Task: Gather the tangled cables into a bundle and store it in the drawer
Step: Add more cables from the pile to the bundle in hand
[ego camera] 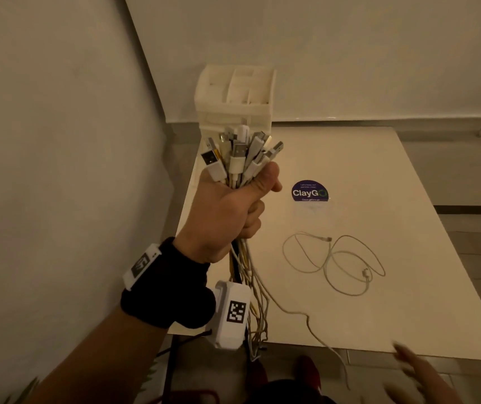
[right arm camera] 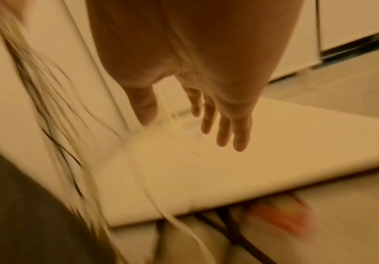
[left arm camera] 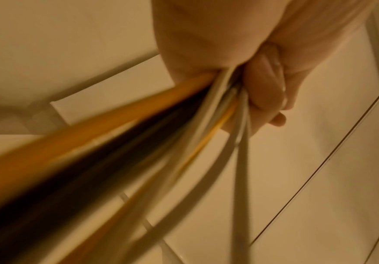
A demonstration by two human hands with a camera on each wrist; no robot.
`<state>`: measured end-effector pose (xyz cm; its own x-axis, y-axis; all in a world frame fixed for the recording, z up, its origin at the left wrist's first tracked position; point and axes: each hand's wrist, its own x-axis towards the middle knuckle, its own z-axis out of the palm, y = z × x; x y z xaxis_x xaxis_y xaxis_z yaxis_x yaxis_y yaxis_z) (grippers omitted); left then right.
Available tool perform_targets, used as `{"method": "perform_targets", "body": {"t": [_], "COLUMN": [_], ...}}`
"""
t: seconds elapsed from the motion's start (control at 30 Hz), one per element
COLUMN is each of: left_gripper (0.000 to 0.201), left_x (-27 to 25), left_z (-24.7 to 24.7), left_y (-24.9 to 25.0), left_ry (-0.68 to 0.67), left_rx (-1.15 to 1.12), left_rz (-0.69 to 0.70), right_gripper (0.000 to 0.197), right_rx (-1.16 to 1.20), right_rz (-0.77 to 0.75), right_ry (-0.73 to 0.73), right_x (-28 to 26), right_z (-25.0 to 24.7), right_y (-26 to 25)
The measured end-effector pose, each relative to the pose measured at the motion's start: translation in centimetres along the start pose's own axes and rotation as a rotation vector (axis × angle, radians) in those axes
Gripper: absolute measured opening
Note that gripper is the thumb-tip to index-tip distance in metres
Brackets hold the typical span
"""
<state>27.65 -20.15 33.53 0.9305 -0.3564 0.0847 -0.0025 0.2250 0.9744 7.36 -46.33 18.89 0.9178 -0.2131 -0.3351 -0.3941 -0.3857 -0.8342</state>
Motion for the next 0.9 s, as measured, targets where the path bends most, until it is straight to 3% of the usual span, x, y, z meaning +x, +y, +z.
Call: {"method": "perform_targets", "body": {"t": [0.03, 0.1, 0.17, 0.3, 0.37, 0.6, 0.77, 0.8, 0.9], "left_gripper": [0.029, 0.028, 0.027, 0.025, 0.024, 0.025, 0.023, 0.023, 0.024], "left_x": [-0.4, -1.1, -1.9, -3.2, -3.7, -2.5, -0.2, 0.0, 0.3], "left_z": [0.4, 1.4, 2.3, 3.1, 3.1, 3.2, 3.7, 3.7, 4.3], "left_y": [0.0, -0.1, -0.1, -0.2, -0.2, 0.5, 2.5, 2.7, 2.5], "left_ry": [-0.004, -0.018, -0.034, -0.037, -0.028, -0.047, -0.055, -0.059, -0.090], "left_rx": [-0.005, -0.020, -0.021, -0.008, -0.022, -0.044, 0.026, 0.015, -0.034], "left_rz": [-0.004, -0.007, -0.004, 0.007, 0.005, -0.018, 0.057, 0.070, 0.101], "right_gripper": [0.067, 0.070, 0.071, 0.020, 0.014, 0.050, 0.026, 0.033, 0.086], "right_rx": [-0.015, -0.017, 0.050, 0.082, 0.110, 0.155, 0.052, 0.040, 0.029], "right_rz": [-0.073, -0.282, -0.470, -0.555, -0.555, -0.477, -0.418, -0.394, -0.301], "right_ry": [-0.126, -0.155, -0.284, -0.473, -0.437, -0.413, -0.479, -0.474, -0.485], "right_x": [0.2, 1.6, 3.3, 5.0, 5.1, 6.8, 9.3, 9.5, 10.0], "right_z": [-0.3, 2.6, 5.2, 9.0, 9.9, 11.0, 12.3, 12.7, 13.7], "right_y": [-2.2, -7.8, -12.6, -18.5, -18.3, -14.8, -10.6, -9.7, -6.6]}}
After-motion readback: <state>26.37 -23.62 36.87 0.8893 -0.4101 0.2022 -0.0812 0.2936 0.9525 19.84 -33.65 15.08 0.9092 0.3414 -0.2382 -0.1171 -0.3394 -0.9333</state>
